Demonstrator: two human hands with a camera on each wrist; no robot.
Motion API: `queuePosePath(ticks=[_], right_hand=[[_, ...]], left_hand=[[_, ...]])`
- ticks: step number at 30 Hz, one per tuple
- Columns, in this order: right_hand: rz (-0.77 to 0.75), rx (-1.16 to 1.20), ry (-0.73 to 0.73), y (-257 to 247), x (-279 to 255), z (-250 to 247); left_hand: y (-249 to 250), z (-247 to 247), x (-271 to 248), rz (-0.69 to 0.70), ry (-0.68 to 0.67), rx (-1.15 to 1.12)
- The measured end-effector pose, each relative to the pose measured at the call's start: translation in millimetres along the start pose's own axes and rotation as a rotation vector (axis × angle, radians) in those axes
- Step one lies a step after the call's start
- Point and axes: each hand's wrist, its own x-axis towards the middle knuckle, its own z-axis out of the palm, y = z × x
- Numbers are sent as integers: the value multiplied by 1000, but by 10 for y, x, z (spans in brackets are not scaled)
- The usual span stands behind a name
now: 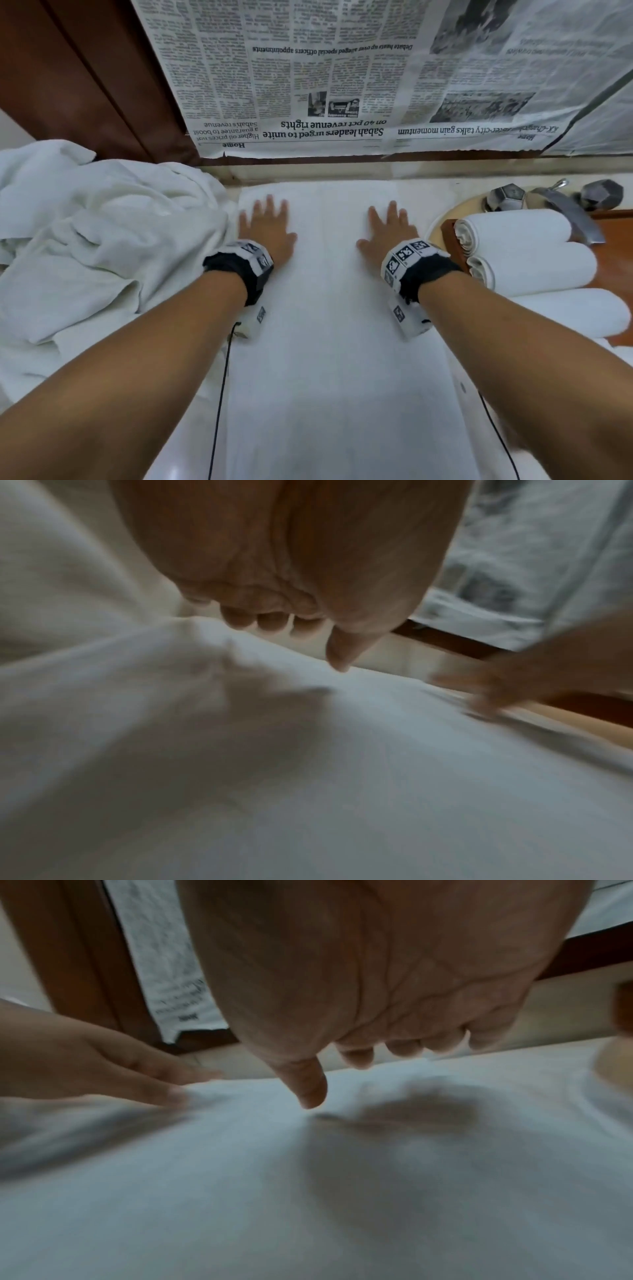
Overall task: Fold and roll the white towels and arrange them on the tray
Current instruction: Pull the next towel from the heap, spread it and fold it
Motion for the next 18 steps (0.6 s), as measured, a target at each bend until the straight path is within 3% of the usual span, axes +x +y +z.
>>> queuePosePath(ticks=[2,4,6,8,11,13,14,15,18], right_hand=[[-177,23,-41,-103,-100,81],[-261,11,-147,-72,-192,246],[-168,-10,-123,85,-205,313],[-46,49,-85,189,-224,235],[-163,137,-98,33,-432,185],[-314,109,-185,-53,-653,334],[-363,45,-232,-17,-743,452],[-383,-29,-247,62,-786,545],[-253,-76,-136,329,-760,572]], left_hand=[[142,99,-110,151,-95,-7],[47,180,-143,92,-154,-13],[-110,116,-143,-88,-125,-27],[-144,77,-192,-153,-47,-55],[155,113,-544,46,137,-90],[332,316,-889,211,-72,-32],[339,419,-1050,222,-200,-8],[276,518,-1148,188,-248,6],[1,616,-1280,-90,-176,-48]])
